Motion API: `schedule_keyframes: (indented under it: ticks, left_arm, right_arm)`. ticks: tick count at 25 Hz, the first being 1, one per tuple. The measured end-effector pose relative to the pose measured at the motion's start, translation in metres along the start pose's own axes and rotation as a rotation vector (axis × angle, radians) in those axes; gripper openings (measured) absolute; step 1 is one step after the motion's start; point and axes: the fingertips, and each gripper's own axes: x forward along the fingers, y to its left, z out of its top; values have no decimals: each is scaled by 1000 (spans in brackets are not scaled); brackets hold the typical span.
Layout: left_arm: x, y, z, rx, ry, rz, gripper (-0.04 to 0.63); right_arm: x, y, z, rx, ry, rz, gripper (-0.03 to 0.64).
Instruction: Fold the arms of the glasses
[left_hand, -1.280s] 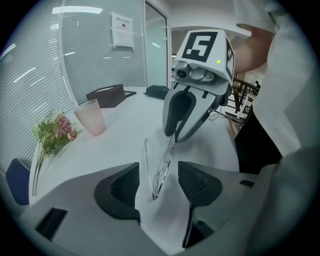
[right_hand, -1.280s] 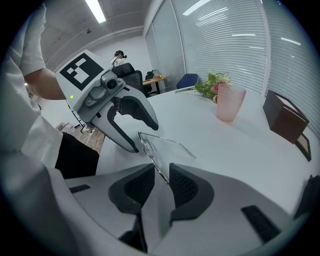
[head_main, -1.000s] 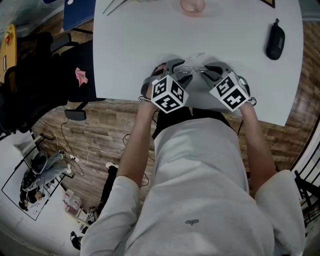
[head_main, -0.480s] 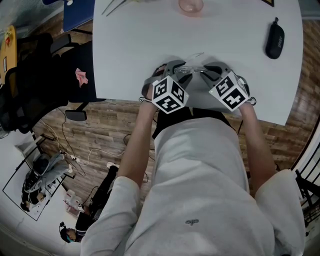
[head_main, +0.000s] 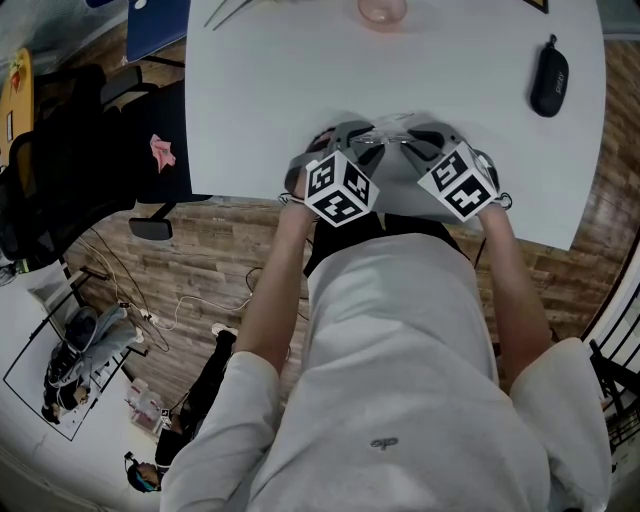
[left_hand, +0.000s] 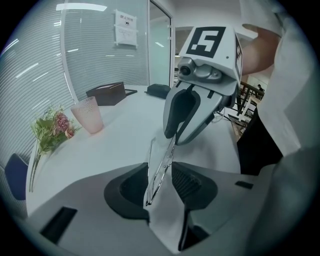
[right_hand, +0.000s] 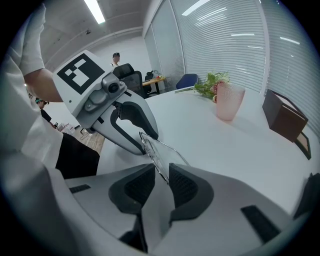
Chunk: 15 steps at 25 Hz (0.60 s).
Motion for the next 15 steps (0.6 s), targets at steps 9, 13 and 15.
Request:
schedule_keyframes:
  ticks: [9,13,15]
  left_arm:
    - [0,-4,-1,17,10,-1,127]
    - [0,-5,-1,25,13,-2,115]
    - [-1,-6,-2,29,15,-3,110]
  right_arm:
    - [-1,-1,2,1,-6,-18,92]
    - [-1,-4,1,4,-6,-40,95]
    - [-1,-3,1,4,-9,-40,95]
